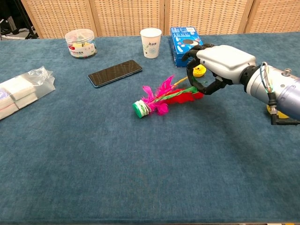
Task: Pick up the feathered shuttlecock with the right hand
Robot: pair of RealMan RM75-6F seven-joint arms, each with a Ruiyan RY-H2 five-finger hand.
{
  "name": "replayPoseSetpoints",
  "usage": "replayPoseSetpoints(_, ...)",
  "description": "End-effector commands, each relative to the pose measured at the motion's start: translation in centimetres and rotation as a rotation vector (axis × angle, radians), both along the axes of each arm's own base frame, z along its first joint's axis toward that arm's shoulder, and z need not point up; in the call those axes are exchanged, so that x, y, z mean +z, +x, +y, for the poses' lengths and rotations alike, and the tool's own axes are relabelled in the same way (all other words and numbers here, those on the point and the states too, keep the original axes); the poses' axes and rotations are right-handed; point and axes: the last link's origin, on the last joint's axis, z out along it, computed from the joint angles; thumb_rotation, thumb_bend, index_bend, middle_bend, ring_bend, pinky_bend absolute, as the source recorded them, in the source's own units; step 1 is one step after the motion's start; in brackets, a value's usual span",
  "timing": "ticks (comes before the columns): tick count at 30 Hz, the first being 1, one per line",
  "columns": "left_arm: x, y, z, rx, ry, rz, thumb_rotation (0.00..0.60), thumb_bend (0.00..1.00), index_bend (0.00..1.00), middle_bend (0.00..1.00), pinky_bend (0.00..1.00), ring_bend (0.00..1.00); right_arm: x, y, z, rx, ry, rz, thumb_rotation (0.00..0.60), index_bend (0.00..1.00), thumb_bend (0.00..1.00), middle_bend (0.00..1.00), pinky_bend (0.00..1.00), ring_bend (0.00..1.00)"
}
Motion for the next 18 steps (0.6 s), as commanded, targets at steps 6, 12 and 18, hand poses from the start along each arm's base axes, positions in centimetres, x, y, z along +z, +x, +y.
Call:
replayPoseSetpoints(6, 0.0, 0.1, -0.2, -0.007, -0.001, -0.002, 0.6, 0.0, 0.0, 0.0, 0.0, 0.0, 3.0, 0.7, 0.6, 0.098, -0.079, 0.001, 0.6, 0.59, 0.65, 0.18, 0.0, 0.0)
replayPoseSetpoints(12, 0.1, 0.2, -0.5, -0.018, -0.008, -0.008, 0.6, 0.0, 0.0, 0.0, 0.0, 0.0, 6.1, 2.1, 1.5, 0.182, -0.146, 0.025, 0.6, 0.62, 0.67, 0.18, 0.0, 0.0)
replayPoseSetpoints(18, 0.2, 0.3, -0.8, -0.028, -0.008, -0.014, 0.6, 0.0, 0.0, 0.0, 0.0, 0.0, 7.9, 3.4, 2.4, 0.251, -0.187, 0.074, 0.6, 0.63, 0.67, 0.19, 0.0, 0.0)
